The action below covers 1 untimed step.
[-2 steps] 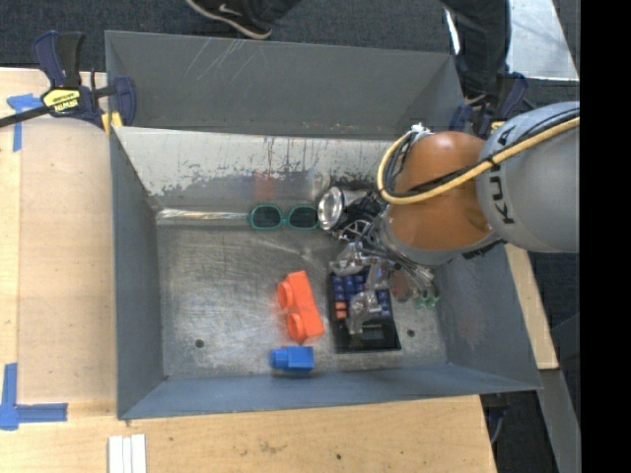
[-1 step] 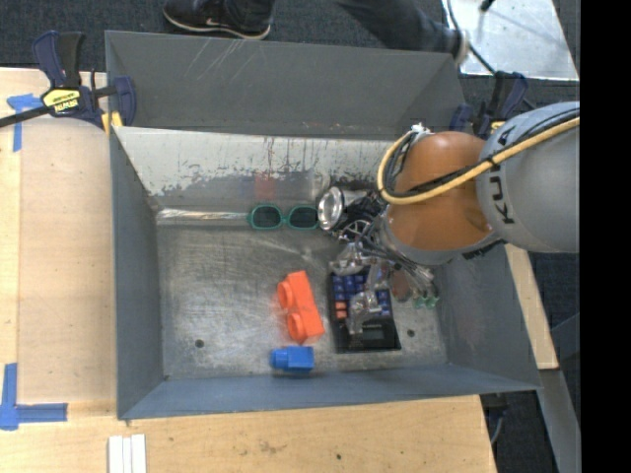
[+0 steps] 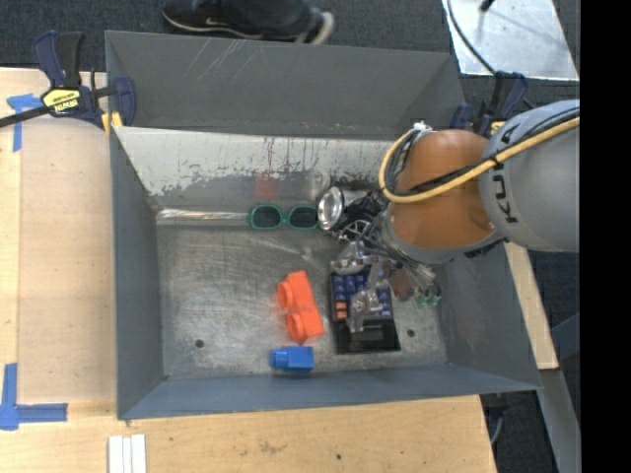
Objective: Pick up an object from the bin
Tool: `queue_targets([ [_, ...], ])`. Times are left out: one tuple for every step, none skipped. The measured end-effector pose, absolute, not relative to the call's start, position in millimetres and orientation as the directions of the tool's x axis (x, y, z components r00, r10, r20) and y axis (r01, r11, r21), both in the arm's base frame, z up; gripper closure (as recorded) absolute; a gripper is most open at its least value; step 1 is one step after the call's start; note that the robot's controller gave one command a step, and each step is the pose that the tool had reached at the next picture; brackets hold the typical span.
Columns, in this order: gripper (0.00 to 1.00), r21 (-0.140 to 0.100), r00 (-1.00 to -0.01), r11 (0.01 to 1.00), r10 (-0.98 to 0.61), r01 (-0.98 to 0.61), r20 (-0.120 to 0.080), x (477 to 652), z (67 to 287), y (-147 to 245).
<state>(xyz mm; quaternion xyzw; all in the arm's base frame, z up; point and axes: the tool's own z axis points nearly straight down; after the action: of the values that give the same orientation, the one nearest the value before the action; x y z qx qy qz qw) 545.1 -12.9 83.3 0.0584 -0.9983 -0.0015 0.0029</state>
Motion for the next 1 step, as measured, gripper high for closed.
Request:
queue_targets([
  [1.0, 0.001, -0.993, 0.993, -0.117, -0.117, 0.0, 545.2, 97.6, -13.2],
])
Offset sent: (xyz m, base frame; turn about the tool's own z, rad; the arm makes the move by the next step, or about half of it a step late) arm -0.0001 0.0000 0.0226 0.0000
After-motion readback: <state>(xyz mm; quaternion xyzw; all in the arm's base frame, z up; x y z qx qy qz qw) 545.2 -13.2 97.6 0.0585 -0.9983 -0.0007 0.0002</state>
